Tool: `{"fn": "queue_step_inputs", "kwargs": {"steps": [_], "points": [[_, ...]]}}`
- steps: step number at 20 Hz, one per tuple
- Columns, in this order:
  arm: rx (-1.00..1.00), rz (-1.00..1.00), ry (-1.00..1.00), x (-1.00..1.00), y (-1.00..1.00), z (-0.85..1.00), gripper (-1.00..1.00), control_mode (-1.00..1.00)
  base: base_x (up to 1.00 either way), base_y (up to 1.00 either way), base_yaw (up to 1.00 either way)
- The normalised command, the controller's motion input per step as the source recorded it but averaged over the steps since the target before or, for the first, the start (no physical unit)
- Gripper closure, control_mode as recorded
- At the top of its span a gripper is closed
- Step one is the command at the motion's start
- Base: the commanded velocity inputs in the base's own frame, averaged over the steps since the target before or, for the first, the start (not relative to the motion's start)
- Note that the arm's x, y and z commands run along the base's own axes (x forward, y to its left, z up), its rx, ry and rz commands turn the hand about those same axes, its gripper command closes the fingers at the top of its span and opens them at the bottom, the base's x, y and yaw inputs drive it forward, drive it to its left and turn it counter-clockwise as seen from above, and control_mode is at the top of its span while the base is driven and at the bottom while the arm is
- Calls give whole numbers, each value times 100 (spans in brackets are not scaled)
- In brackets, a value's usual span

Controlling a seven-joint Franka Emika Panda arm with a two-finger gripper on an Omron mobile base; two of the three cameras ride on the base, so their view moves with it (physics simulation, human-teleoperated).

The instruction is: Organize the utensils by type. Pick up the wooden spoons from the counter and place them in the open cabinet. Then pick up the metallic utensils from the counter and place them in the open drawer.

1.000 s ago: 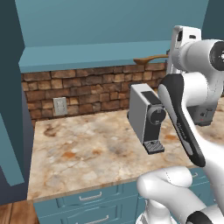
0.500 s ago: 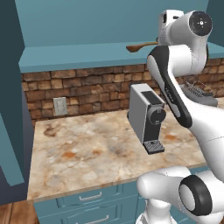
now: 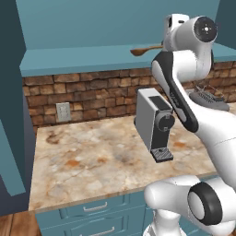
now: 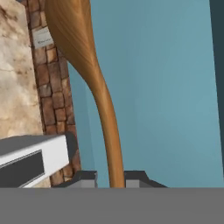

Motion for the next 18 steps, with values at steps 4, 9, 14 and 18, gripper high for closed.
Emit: {"fn": "queue_step_inputs", "kwargs": {"steps": [4,9,14,18], "points": [[0,7,4,49,9,-14,100,-100,0,0,0],[0,10,1,63,9,0,100,-100,0,0,0],[0,9,0,65,12,-3,100,-100,0,0,0],[0,7,0,66,9,-1,100,-100,0,0,0]]}}
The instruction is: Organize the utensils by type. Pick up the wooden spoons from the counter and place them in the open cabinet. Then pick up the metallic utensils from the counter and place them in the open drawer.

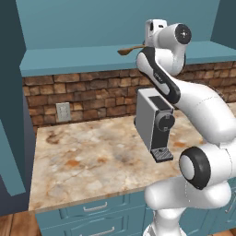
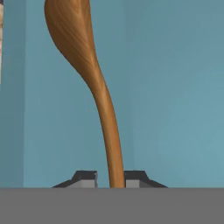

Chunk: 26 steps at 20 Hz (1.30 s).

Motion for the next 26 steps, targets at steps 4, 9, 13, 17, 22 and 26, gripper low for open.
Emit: {"fn": "queue_step_inputs", "kwargs": {"steps": [4,9,13,17,22,26], "points": [[0,6,0,67,7,0,100,-100,0,0,0],[0,5,0,67,7,-3,100,-100,0,0,0],[-2,4,-1,64,5,-23,100,-100,0,0,0],[0,5,-15,59,8,-45,100,-100,0,0,0],[0,1,-32,40,17,-65,-100,-100,0,0,0],[0,0,-20,47,1,-50,-100,-100,0,0,0]]}}
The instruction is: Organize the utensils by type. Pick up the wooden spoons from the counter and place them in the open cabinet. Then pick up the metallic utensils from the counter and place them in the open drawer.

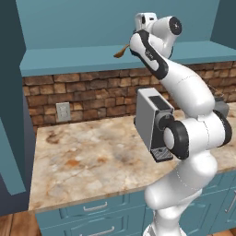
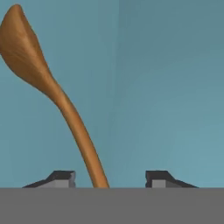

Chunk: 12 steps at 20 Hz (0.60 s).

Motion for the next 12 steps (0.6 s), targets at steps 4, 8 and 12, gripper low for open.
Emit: {"fn": "queue_step_inputs", "kwargs": {"steps": [4,8,12], "points": [[-1,1,-6,51,0,-36,-100,-100,0,0,0],[-22,0,9,40,-3,-22,-100,-100,0,0,0],[-46,3,33,28,-22,-33,-100,-100,0,0,0]]}}
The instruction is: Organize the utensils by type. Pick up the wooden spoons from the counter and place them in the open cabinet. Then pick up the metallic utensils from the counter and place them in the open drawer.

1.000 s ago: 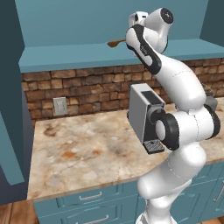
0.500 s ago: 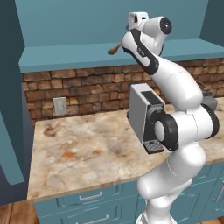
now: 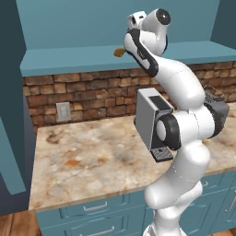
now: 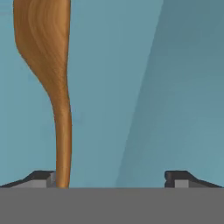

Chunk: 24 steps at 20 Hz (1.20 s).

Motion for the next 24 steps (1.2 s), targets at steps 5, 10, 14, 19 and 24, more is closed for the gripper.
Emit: {"fn": "queue_step_inputs", "kwargs": {"steps": [5,10,14,19,24], "points": [[-19,5,9,-12,-55,-37,-100,-100,0,0,0],[3,4,-14,-62,-86,-70,-100,-100,0,0,0],[1,0,-11,-92,-65,-55,-100,-100,0,0,0],[-3,1,0,-100,-39,-29,-100,-100,0,0,0],[-10,5,0,-100,-28,-36,-100,-100,0,0,0]]}}
